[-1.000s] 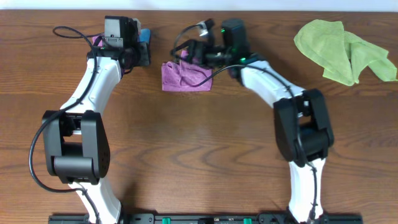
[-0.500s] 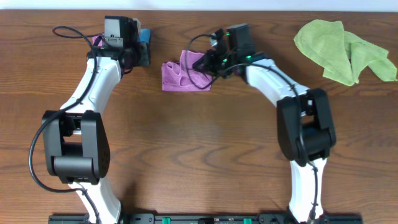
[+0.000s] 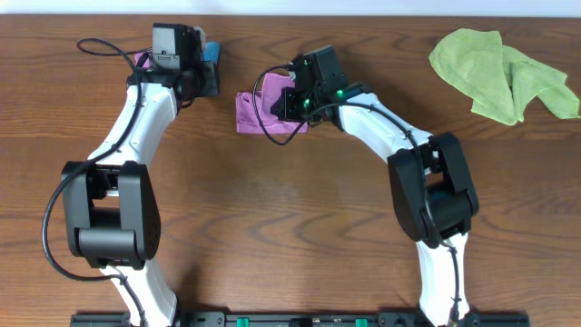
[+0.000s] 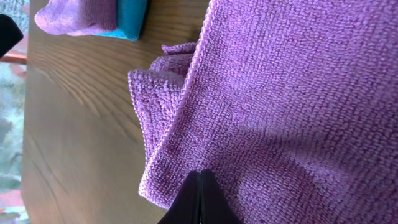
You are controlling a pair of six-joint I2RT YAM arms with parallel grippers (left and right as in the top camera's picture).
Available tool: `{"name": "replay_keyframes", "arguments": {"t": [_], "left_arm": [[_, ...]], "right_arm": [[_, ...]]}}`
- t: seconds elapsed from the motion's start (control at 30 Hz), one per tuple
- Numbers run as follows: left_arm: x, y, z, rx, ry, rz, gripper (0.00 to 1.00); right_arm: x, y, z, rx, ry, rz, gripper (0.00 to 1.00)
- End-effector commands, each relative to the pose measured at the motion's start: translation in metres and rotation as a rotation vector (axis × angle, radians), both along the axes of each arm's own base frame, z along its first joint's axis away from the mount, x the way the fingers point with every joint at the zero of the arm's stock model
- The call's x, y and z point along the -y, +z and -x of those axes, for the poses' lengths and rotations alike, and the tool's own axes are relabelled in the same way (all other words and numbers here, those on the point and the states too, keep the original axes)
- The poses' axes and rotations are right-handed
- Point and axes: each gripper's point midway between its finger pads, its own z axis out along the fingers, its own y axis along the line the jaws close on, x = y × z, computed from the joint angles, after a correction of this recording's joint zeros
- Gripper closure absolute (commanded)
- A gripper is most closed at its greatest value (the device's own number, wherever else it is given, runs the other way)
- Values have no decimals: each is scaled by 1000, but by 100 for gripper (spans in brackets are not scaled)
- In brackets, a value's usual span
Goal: Fold the cloth
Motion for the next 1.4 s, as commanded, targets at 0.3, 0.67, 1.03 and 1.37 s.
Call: {"name": "replay_keyframes", "arguments": {"t": [0.3,0.67,1.03,1.37], "left_arm": [[-2,6,1,1,6,6,94],[-2,7,0,1,6,6,94],[-2,7,0,2,6,6,94],[-2,6,0,1,6,6,94]], "right_arm": [[-21,-28,18,-34,61,30,99],[-31,-3,6,-12,87,-132,99],[-22,40,-29,60,59,-241,99],[-3,24,-38,76,3,-127,99]]}}
